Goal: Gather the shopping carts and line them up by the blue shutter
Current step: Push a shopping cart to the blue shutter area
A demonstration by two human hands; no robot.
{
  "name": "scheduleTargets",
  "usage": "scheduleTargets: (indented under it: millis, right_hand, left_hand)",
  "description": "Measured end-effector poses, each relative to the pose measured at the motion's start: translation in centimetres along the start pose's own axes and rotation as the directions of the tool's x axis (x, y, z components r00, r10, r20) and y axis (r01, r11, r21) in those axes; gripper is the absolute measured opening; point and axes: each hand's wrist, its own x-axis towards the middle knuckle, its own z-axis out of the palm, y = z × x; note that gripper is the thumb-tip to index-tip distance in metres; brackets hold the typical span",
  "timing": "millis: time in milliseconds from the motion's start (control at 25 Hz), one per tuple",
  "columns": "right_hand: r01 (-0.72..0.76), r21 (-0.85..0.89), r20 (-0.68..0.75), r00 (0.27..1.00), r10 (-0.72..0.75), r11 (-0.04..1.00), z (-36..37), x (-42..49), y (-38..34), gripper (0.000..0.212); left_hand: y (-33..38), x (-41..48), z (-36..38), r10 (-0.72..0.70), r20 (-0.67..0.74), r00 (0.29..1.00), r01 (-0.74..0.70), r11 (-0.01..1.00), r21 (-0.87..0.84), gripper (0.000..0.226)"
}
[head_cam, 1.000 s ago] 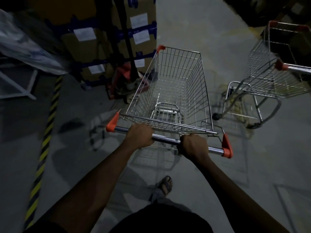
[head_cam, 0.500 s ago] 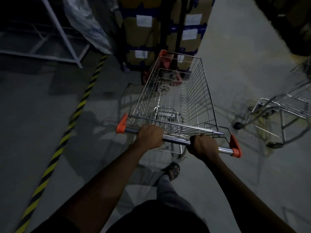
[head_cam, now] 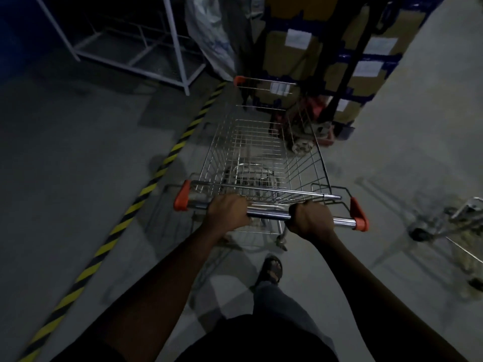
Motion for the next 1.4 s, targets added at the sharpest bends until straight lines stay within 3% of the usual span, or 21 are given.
scheduleTargets:
  millis: [240, 520, 720, 840, 960, 1200, 1400]
  right_hand:
    - [0.176, 0.020, -0.135, 0.976, -0.172, 0.984, -1.2, 11.3, -3.4, 0.024]
    - [0.346, -0.043, -0.160, 0.924, -0.348, 0.937, -4.0, 26.6, -6.3, 0.029]
    - [0.494, -0.065, -0.318, 0.814, -0.487, 0.867, -4.2, 36.8, -8.8, 0.026]
    - [0.525, -0.117, -0.252, 0.806, -0.536, 0.843, -5.3, 43.0, -12.4, 0.022]
    - [0.521, -0.053, -0.170, 0.836, -0.522, 0.852, -7.0, 49.6, -16.6, 0.029]
    - [0.585, -0.195, -0.490, 0.637, -0.595, 0.787, -7.6, 60.5, -24.8, 0.023]
    - [0.629, -0.177, -0.586, 0.551, -0.595, 0.757, -10.1, 70.3, -32.3, 0.024]
  left_hand:
    - [-7.7, 3.7, -1.5, -0.192, 0.029, 0.981, 0.193, 0.981, -0.032, 0.032]
    - [-16.4, 11.1, -3.0, -0.404, -0.004, 0.915, 0.400, 0.906, -0.139, 0.030]
    - [-23.2, 15.8, -3.4, -0.463, -0.053, 0.885, 0.455, 0.883, -0.118, 0.031]
    - [-28.5, 18.2, -3.4, -0.492, -0.103, 0.865, 0.476, 0.868, -0.141, 0.031]
    - [-35.3, 20.7, -4.1, -0.513, -0.089, 0.854, 0.494, 0.852, -0.171, 0.032]
    - [-48.5, 24.4, -3.8, -0.503, -0.146, 0.852, 0.472, 0.858, -0.205, 0.030]
    - [-59.5, 27.7, -3.4, -0.453, -0.399, 0.798, 0.455, 0.886, -0.096, 0.027]
